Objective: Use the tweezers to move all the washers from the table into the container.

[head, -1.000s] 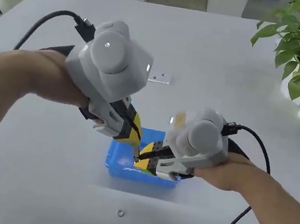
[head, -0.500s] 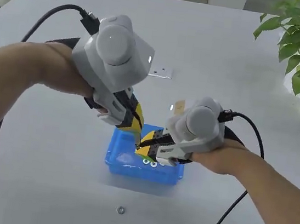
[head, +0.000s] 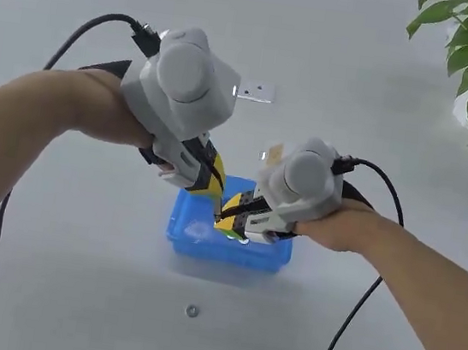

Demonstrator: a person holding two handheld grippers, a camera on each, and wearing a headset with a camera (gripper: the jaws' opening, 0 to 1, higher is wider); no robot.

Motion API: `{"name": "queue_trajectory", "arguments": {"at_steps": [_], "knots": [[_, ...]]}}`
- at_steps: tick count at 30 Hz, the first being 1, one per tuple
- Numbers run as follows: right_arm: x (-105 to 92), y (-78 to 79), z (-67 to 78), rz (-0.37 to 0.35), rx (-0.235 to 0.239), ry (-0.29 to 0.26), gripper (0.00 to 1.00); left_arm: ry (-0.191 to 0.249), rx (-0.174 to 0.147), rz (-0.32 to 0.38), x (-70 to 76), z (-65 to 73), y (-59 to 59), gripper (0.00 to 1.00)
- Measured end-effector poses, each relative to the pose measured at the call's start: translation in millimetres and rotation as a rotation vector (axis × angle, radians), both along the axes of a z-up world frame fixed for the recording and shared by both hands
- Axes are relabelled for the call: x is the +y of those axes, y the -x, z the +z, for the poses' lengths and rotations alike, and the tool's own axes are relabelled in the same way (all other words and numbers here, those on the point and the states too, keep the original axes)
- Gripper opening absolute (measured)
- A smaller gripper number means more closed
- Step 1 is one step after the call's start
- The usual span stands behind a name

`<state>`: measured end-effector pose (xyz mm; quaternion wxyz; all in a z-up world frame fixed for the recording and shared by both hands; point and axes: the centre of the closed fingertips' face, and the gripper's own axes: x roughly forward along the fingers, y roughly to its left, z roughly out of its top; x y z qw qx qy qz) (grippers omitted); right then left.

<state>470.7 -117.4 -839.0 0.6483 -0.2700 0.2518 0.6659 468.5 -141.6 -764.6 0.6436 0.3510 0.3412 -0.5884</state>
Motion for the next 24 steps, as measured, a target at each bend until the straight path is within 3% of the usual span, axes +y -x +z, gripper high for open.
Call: {"name": "queue_trajectory", "arguments": {"at_steps": [24], "knots": [[-0.3,-2.2,-30.8,0.025,0.037,0.055,0.09,-0.003,0.037,0.010,0.7,-29.8,-5.2,0.06]]}}
